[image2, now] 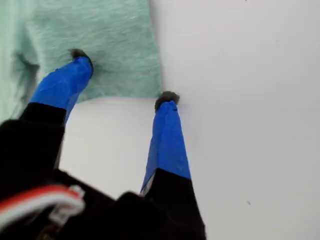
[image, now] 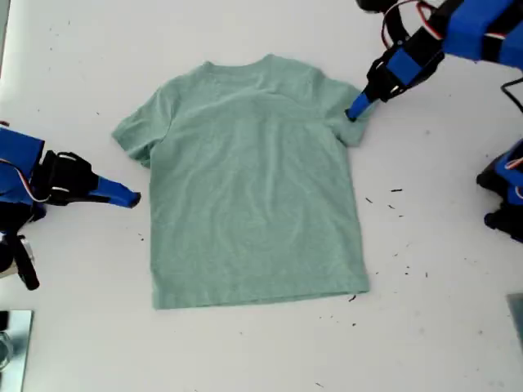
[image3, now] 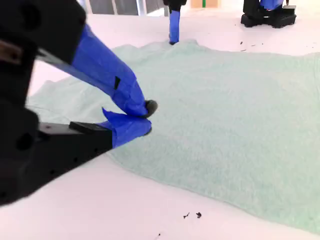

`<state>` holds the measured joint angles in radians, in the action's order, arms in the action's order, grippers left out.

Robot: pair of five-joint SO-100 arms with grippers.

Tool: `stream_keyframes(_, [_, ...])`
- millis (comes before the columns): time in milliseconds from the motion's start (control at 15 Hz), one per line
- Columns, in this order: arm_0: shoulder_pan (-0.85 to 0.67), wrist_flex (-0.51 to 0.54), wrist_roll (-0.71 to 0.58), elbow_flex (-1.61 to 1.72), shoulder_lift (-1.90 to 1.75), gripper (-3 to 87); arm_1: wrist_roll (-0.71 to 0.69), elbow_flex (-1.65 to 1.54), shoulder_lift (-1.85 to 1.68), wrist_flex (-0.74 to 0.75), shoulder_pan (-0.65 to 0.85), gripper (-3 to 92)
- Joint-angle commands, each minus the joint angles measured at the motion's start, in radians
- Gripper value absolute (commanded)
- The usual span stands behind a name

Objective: Fold t shirt

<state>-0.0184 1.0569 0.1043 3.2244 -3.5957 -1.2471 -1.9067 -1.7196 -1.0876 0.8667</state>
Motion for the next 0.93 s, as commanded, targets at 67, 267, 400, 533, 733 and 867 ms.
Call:
stream_keyframes(67, [0.017, -0.008, 0.011, 0.005, -0.008, -0.1, -0.005, 0.018, 0.103, 0.077, 0.002, 9.3])
stream_keyframes(267, [0.014, -0.008, 0.011, 0.005, -0.008, -0.1, -0.021, 0.144, 0.083, -0.106, 0.008, 1.2])
stream_keyframes(400, [0.014, -0.008, 0.009, 0.005, -0.008, -0.1, -0.032, 0.29, 0.072, -0.264, -0.003, 0.5])
stream_keyframes(533, [0.012, -0.008, 0.003, 0.005, -0.008, -0.1, -0.008, 0.377, 0.06, -0.344, -0.012, 0.5])
stream_keyframes(733, [0.017, -0.008, 0.006, 0.005, -0.008, -0.1, 0.034, 0.707, 0.049, -0.552, -0.051, 0.3])
stream_keyframes(867, [0.021, -0.008, 0.011, 0.005, -0.008, -0.1, 0.129, 0.948, 0.141, -0.586, -0.183, 0.3])
